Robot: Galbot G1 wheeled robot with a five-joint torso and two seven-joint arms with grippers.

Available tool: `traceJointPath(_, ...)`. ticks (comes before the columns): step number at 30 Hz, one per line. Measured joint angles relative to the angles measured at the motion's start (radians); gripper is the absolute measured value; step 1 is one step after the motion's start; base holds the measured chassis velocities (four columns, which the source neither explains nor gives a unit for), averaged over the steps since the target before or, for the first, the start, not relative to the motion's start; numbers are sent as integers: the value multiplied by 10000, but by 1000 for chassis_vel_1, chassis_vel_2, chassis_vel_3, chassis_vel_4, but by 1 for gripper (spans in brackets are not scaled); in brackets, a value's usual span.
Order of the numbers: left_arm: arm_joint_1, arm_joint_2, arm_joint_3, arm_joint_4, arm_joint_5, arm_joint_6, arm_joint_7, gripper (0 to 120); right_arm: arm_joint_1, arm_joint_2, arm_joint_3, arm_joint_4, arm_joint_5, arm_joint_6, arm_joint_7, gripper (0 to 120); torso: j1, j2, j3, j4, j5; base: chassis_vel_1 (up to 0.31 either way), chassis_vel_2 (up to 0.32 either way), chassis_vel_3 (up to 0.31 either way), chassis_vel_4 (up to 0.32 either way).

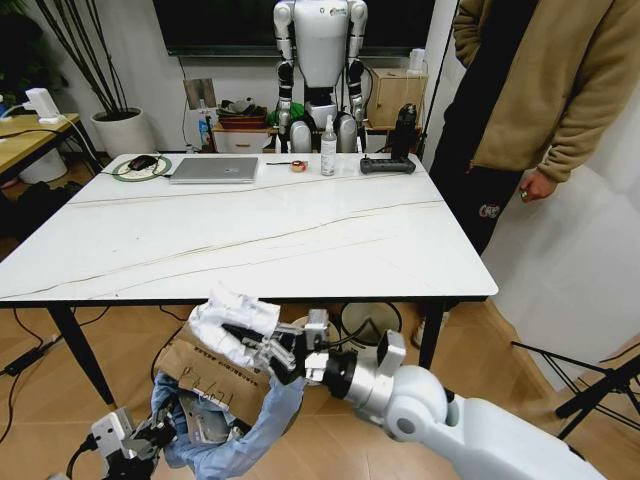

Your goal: Pick up the trash bin and place the trash from the table into it.

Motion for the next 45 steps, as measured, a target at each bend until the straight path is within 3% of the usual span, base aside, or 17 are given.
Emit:
traceJointPath(12, -83, -129, 17, 24, 33, 28, 5, 0, 48, 53, -276, -308, -343, 168, 20, 0, 0, 0, 0, 0, 1, 0, 0, 0, 0)
traceJointPath(21, -93, -151, 36, -8, 50, 37, 4, 0, -137, -121, -162, -157, -477, 187, 88, 34, 0, 0, 0, -1, 1, 0, 0, 0, 0)
traceJointPath(26, -103, -156, 42, -12, 52, 40, 3, 0, -175, -137, -138, -147, -491, 185, 101, 45, 0, 0, 0, -1, 1, 0, 0, 0, 0)
traceJointPath(28, -122, -158, 57, -12, 58, 43, 1, 0, -217, -149, -133, -104, -499, 172, 155, 61, 0, 0, 0, -1, 1, 0, 0, 0, 0)
traceJointPath(37, -185, -124, 61, 34, 58, 46, -3, 0, -232, -128, -57, -73, -579, 147, 568, 88, 0, 0, 0, -1, 2, 0, 0, 0, 0)
traceJointPath(42, -185, 116, 119, 117, 52, 46, 18, 0, -329, -352, 1175, 147, -890, 271, 2941, 100, 0, 0, 0, 2, 2, 0, 0, 0, 0)
traceJointPath(45, -205, 237, 113, 134, 42, 35, 41, 0, -616, -628, 2032, 142, -791, 250, 3329, 100, 1, 0, 0, -3, 2, 0, 0, 0, 0)
